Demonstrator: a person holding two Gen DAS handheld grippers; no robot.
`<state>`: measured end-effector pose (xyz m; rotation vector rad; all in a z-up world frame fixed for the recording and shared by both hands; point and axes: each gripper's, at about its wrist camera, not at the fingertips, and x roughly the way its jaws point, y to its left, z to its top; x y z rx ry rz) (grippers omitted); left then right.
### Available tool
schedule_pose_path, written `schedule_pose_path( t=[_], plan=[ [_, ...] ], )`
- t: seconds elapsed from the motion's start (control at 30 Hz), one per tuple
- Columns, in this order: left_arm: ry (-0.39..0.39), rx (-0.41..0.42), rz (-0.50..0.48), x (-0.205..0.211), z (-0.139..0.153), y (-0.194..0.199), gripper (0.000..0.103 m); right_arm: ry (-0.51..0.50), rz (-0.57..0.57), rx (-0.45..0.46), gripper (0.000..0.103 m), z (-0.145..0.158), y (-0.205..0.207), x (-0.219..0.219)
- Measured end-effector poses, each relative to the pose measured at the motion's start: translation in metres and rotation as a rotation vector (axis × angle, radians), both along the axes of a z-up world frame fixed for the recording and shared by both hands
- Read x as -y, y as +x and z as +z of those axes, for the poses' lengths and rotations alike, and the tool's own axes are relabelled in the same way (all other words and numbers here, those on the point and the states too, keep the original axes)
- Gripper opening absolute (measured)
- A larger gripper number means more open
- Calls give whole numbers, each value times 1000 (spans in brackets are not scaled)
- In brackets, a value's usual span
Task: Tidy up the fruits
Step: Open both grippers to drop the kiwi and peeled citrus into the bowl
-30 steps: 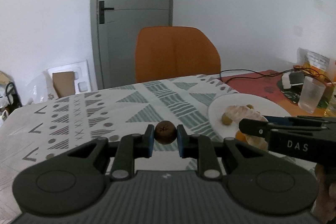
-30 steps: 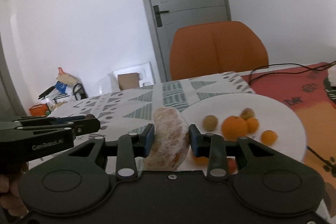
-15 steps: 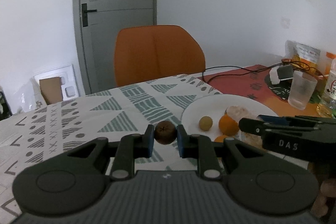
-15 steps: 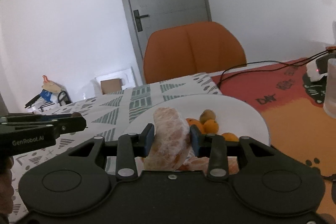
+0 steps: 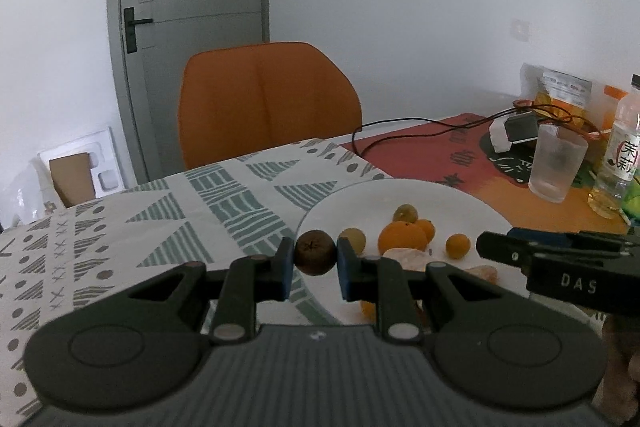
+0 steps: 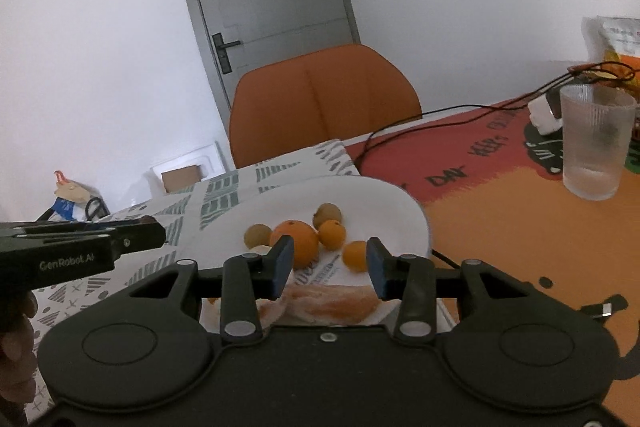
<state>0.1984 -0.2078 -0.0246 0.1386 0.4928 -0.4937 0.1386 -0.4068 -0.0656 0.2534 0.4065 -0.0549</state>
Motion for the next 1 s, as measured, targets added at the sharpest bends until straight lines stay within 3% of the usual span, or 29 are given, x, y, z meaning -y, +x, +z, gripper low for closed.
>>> schedule_pose_path(
  t=[0.17,0.47,0.57,0.63,0.73,1.0],
  plan=[
    [-8,-2,-13,5,4,2,22,4,7,0,41,0,-1,-2],
    [-6,-28,51,-11,2,3,32,13,29,-9,46,-2,4,-9],
    [-4,-33,84,-20,3,1,47,15,35,-10,48,-2,3,-13],
    [-17,-31,116,-27,5,0,65,15,42,-10,50,-1,3,-16],
    [-40,-27,152,-39,8,-3,77,13,54,-11,54,1,2,-22],
    [-60,-39,209,-67,12,-16,86,0,82,-1,75,10,-6,-39]
  ],
)
